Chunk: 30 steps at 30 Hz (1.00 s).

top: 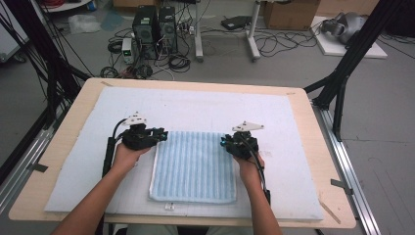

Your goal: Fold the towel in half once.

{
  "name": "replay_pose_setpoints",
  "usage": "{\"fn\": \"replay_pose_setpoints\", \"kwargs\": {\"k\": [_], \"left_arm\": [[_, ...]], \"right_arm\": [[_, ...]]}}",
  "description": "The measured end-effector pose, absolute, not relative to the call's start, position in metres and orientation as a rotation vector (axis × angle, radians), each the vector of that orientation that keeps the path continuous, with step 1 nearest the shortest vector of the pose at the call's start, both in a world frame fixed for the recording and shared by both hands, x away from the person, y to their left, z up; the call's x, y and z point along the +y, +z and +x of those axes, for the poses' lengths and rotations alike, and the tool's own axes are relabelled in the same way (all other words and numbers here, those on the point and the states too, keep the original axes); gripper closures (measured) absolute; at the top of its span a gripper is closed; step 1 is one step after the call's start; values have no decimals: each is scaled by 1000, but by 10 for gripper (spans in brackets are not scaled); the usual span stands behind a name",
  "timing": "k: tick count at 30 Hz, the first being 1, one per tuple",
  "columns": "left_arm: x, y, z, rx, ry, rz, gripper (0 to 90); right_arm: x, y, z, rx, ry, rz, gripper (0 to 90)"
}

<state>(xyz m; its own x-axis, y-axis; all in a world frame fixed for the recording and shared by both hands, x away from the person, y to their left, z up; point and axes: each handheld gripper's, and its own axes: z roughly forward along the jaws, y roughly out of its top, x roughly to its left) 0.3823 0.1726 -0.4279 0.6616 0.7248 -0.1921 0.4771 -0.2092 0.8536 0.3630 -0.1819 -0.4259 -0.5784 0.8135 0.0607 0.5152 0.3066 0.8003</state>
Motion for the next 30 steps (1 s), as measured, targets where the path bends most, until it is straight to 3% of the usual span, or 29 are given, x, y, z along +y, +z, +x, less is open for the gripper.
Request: {"fn": "replay_pose_setpoints", "kwargs": {"k": [7, 12, 14, 21, 25, 28, 30], "left_arm": [[170, -451, 397, 1029, 325, 1970, 760], [168, -447, 394, 1033, 381, 1988, 733], [172, -444, 390, 1007, 365, 1921, 654], [189, -431, 366, 895, 293, 1752, 527], [195, -427, 354, 854, 239, 1675, 316], [198, -425, 347, 815, 236, 1647, 179], [200, -425, 345, 780, 228, 1639, 160]], "right_arm": [[-184, -445, 382, 2284, 1051, 1260, 769], [-192, -444, 375, 2257, 1043, 1261, 729], [-195, -443, 367, 2260, 1063, 1242, 717], [-218, -429, 333, 2216, 1158, 1146, 563], [-231, -418, 316, 2195, 1204, 1125, 452], [-241, -419, 305, 2178, 1248, 1143, 303], [-247, -421, 301, 2152, 1242, 1191, 187]]}}
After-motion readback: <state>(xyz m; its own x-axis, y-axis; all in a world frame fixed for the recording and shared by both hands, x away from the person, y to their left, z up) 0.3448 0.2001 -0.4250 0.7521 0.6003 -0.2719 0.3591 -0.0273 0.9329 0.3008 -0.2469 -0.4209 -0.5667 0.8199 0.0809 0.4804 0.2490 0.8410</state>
